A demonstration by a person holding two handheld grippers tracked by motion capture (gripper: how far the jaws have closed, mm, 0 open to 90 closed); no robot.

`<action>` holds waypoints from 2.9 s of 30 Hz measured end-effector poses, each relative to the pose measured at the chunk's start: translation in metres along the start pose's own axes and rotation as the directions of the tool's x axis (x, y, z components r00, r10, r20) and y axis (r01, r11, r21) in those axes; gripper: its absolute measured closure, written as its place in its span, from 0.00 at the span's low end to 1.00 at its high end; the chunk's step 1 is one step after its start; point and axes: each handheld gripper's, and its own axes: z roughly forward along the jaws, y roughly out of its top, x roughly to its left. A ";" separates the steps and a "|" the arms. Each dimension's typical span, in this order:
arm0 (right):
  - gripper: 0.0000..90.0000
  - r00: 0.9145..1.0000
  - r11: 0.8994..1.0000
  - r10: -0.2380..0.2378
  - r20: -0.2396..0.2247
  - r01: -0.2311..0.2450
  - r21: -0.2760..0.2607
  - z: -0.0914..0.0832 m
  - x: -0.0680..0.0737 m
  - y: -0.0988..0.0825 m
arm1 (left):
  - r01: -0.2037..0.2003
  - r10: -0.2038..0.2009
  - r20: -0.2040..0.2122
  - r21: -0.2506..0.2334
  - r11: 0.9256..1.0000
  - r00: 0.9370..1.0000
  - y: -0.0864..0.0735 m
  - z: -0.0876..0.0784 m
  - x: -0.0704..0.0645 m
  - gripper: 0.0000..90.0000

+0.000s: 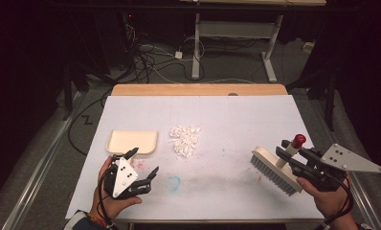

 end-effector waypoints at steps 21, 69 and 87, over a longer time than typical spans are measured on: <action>0.78 0.999 0.999 -0.038 0.013 0.038 0.012 0.011 -0.003 0.001 | 0.356 -0.332 -0.129 0.358 0.863 0.934 -0.047 0.005 0.027 0.24; 0.78 1.000 0.998 0.030 0.005 -0.031 0.051 0.022 -0.017 -0.014 | 0.354 -0.361 -0.077 0.463 0.813 0.929 -0.042 0.029 0.074 0.71; 0.78 0.999 0.998 0.042 0.002 -0.042 0.046 0.026 -0.022 -0.013 | 0.264 -0.319 0.031 0.487 0.832 0.947 -0.035 0.017 0.055 0.71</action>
